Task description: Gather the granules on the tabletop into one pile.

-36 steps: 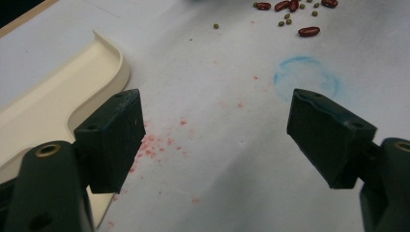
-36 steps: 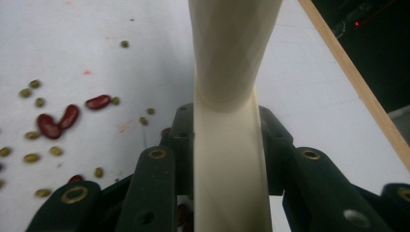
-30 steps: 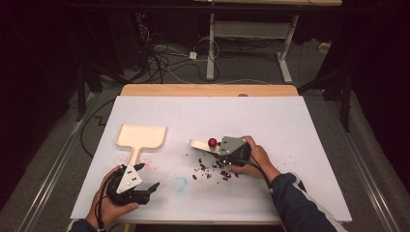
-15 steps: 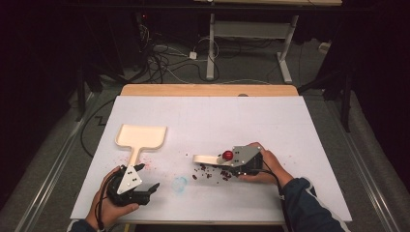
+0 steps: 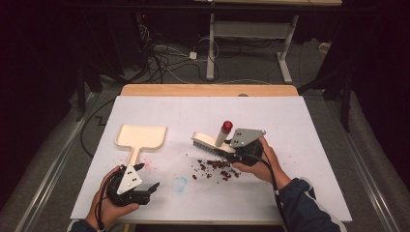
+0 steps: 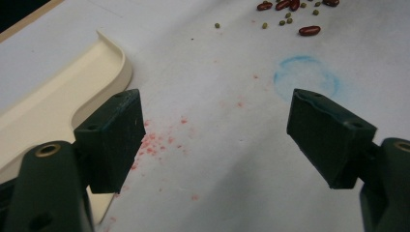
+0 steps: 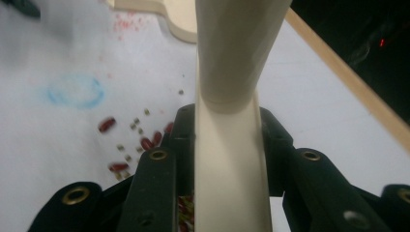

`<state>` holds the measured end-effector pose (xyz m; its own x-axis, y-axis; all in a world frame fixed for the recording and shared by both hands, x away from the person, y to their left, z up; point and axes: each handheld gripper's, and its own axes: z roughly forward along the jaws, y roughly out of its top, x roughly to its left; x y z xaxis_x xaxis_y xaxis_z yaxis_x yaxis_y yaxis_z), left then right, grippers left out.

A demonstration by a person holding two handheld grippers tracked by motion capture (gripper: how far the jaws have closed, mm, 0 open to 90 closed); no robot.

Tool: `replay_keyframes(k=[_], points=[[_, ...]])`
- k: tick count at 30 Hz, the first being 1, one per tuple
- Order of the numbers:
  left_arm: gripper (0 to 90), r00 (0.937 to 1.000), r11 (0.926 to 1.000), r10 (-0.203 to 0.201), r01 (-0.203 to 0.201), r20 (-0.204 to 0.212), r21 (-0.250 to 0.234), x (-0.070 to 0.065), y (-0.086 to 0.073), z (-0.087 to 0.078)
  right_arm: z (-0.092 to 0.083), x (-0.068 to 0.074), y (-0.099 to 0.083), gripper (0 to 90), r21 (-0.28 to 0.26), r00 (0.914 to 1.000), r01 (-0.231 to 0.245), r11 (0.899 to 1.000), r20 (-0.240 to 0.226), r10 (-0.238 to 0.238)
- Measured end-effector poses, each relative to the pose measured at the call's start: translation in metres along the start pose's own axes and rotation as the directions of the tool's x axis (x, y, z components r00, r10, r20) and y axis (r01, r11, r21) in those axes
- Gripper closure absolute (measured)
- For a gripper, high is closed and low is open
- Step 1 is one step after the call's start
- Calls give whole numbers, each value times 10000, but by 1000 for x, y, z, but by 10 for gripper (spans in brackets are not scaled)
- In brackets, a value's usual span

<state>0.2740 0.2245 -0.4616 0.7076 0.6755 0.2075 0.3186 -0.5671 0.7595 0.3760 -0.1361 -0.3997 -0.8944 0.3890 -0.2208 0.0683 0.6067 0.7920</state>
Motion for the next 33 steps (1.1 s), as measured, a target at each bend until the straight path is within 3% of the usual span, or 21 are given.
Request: replay_keyframes(k=[1, 2, 3, 4, 5, 7, 8, 9, 10, 11, 13, 17, 18, 19, 21, 24, 25, 26, 27, 32, 33], points=[[202, 10000, 10000, -44, 44, -26, -41, 1, 0, -1, 0, 0, 0, 673, 0, 10000, 0, 10000, 0, 0], [203, 10000, 10000, -73, 73, -68, -57, 1, -1, -2, -4, 7, 10, 673, -357, 9946, -1004, 9943, -303, 993], [203, 9999, 9999, -72, 71, -144, -72, 2, -1, -3, -4, 7, 10, 673, -357, 9946, -1004, 9943, -303, 993], [202, 9997, 9999, -113, 111, -218, -127, 2, -1, -4, -5, 18, 19, 673, -470, 9796, -1960, 9795, -543, 1934], [202, 9995, 9997, -156, 151, -265, -185, 3, -1, -5, -5, 18, 19, 673, -470, 9796, -1960, 9795, -543, 1934], [202, 9990, 9994, -144, 130, -429, -314, 5, -2, -7, -1, 35, 26, 673, -475, 9505, -2988, 9531, -1043, 2928], [202, 9987, 9993, -184, 168, -481, -348, 5, -2, -8, -1, 35, 26, 673, -475, 9505, -2988, 9531, -1043, 2928], [202, 9984, 9990, -230, 211, -509, -382, 6, -3, -9, 8, 44, 25, 673, -367, 9230, -3671, 9295, -1387, 3590], [202, 9981, 9987, -314, 291, -525, -428, 7, -3, -9, 8, 44, 25, 673, -367, 9230, -3671, 9295, -1387, 3590], [202, 9978, 9984, -367, 342, -557, -459, 8, -3, -10, 21, 53, 23, 673, -18, 8964, -4219, 9066, -1505, 4168], [202, 9977, 9983, -391, 366, -553, -455, 9, -3, -10, 35, 60, 18, 673, 263, 8659, -4778, 8781, -1540, 4758], [202, 9984, 9987, -325, 306, -468, -396, 8, -3, -8, 53, 70, 11, 673, 609, 8468, -5123, 8566, -1301, 5157], [202, 9985, 9987, -321, 303, -441, -402, 7, -3, -8, 58, 73, 10, 673, 435, 8610, -4994, 8653, -860, 5013], [202, 9987, 9988, -308, 292, -418, -388, 7, -3, -7, 60, 72, 10, 673, 334, 8650, -4975, 8668, -565, 4987], [202, 9988, 9989, -314, 301, -385, -348, 7, -3, -7, 64, 66, 8, 673, 183, 8616, -5073, 8615, -44, 5075], [202, 9991, 9993, -253, 243, -343, -292, 7, -3, -6, 68, 60, 2, 671, 11, 8471, -5307, 8476, 351, 5303], [202, 9992, 9993, -236, 228, -319, -282, 7, -3, -6, 71, 54, -3, 670, -36, 8263, -5615, 8275, 520, 5609], [202, 9992, 9993, -243, 234, -306, -289, 6, -3, -6, 71, 54, -3, 670, -36, 8263, -5615, 8275, 520, 5609], [202, 9993, 9994, -221, 213, -302, -273, 6, -3, -6, 71, 48, -7, 669, -107, 8065, -5891, 8080, 527, 5888], [202, 9994, 9995, -251, 246, -244, -180, 6, -3, -4, 64, 40, -12, 669, -413, 7883, -6053, 7949, 1072, 6059], [202, 9995, 9996, -245, 241, -217, -146, 6, -3, -4, 61, 39, -13, 670, -479, 7748, -6203, 7829, 1180, 6211]])
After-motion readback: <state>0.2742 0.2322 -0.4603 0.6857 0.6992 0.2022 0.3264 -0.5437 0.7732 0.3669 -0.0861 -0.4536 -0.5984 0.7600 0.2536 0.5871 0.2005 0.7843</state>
